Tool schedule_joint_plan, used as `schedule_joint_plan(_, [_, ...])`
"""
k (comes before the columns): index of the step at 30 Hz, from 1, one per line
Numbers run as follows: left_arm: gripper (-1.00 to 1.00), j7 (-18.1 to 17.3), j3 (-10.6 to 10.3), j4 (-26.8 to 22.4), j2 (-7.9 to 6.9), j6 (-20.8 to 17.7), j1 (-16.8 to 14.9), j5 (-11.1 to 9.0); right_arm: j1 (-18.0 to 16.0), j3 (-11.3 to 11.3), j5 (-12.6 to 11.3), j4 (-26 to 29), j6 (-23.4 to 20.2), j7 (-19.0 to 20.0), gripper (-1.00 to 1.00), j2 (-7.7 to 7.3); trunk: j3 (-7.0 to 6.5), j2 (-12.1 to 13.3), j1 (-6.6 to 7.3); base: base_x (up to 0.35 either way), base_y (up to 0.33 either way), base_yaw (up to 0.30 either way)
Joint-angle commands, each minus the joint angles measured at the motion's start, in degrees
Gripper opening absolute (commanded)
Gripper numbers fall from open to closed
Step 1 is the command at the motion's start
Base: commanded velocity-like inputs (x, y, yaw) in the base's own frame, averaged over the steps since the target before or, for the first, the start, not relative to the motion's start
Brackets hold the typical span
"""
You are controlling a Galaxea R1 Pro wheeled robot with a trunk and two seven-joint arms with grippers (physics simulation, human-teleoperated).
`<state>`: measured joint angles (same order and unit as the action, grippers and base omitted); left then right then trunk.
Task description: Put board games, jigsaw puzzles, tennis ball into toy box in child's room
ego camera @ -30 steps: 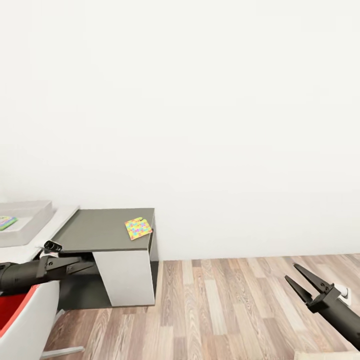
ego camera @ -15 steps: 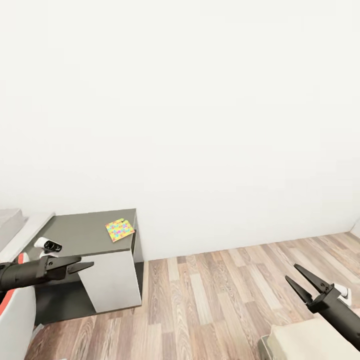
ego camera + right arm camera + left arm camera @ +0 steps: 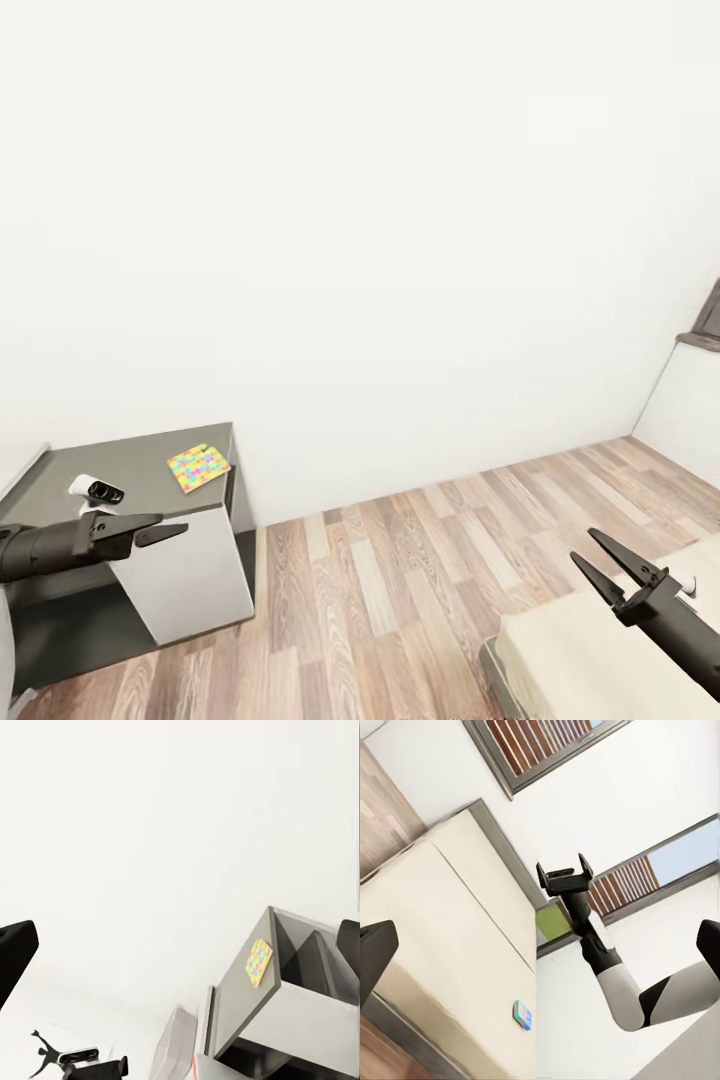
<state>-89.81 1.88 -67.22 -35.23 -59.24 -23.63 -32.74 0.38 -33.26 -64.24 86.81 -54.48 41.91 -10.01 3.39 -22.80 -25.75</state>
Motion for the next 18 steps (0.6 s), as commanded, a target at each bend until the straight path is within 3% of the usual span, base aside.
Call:
schedule_joint_plan(1, [1.00,-0.19,-0.03,-0.01,-0.02,-0.61,-0.03,0.01,-0.03,-0.05,-0.01,0.02,-0.27,0.10,1.00,-0.01,0.12,-0.12,-0.04,-0.002,0.000,-0.267])
schedule_joint_plan(10, [1.00,-0.19,-0.03,-0.01,-0.01,-0.61,-0.04,0.12,-0.03,-0.05,-0.01,-0.05,-0.28,0.10,1.00,-0.01,0.12,-0.12,-0.04,-0.006,0.000,-0.267])
schedule_joint_plan(18, [1.00,-0.19,-0.03,-0.01,-0.01,-0.61,-0.03,0.11,-0.03,-0.07,-0.01,-0.32,-0.27,0.10,1.00,-0.01,0.12,-0.12,-0.04,-0.127,0.000,-0.268])
